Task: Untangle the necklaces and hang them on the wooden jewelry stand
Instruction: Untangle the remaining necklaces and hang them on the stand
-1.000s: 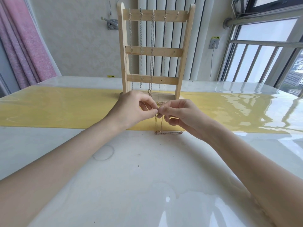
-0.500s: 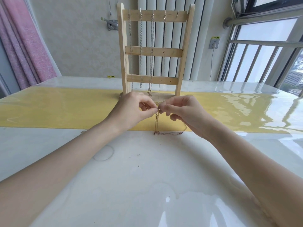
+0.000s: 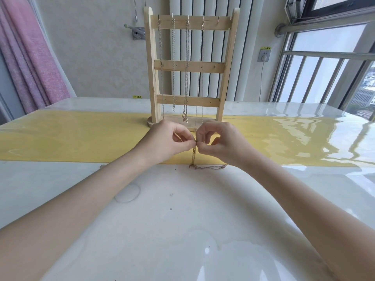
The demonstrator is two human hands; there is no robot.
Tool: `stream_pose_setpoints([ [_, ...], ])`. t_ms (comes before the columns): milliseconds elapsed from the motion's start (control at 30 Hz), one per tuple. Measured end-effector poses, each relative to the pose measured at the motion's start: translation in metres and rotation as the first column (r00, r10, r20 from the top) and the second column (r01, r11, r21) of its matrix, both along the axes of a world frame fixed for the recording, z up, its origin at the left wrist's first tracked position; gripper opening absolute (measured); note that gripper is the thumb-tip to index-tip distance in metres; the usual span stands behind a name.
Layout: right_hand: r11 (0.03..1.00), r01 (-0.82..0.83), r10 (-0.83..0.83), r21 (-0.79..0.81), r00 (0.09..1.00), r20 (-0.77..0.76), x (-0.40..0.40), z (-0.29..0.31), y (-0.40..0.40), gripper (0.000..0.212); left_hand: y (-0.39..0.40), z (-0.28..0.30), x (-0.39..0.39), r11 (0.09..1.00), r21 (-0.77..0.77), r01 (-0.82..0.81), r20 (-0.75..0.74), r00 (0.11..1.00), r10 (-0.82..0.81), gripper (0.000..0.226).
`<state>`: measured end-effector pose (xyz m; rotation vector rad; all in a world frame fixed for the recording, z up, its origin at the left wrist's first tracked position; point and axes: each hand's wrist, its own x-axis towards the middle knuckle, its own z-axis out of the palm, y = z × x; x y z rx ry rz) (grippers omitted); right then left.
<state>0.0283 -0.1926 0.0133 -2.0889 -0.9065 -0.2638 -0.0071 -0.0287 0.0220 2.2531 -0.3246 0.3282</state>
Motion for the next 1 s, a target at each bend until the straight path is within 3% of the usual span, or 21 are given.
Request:
stream_pose_setpoints([
  [200,0.999,0.032,-0.03,-0.033,0.998,0.052,0.001,0.0,0.001,0.026,-0.002,0.004,-0.002,0.999,-0.024,-0.025,0.002,1.0,0.025,0.015],
  [467,0.993,-0.051,0.065,-0.104,0.988,0.142,0.001,0.002,-0.001,0.024,-0.001,0.004,-0.005,0.986,-0.168,-0.016,-0.202,0.979,-0.019,0.015],
  [733,0.992,-0.11,0.101,-0.06,0.987,-0.127,-0.002,0.009,-0.003,0.027,-0.002,0.0,-0.004,0.974,-0.226,-0.022,-0.221,0.975,-0.029,0.018],
  [1000,0.988,-0.122,0.144,0.091,0.944,-0.297,-0.005,0.01,-0.004,0.02,-0.004,0.006,-0.008,0.981,-0.195,0.009,-0.054,0.998,-0.02,0.023],
])
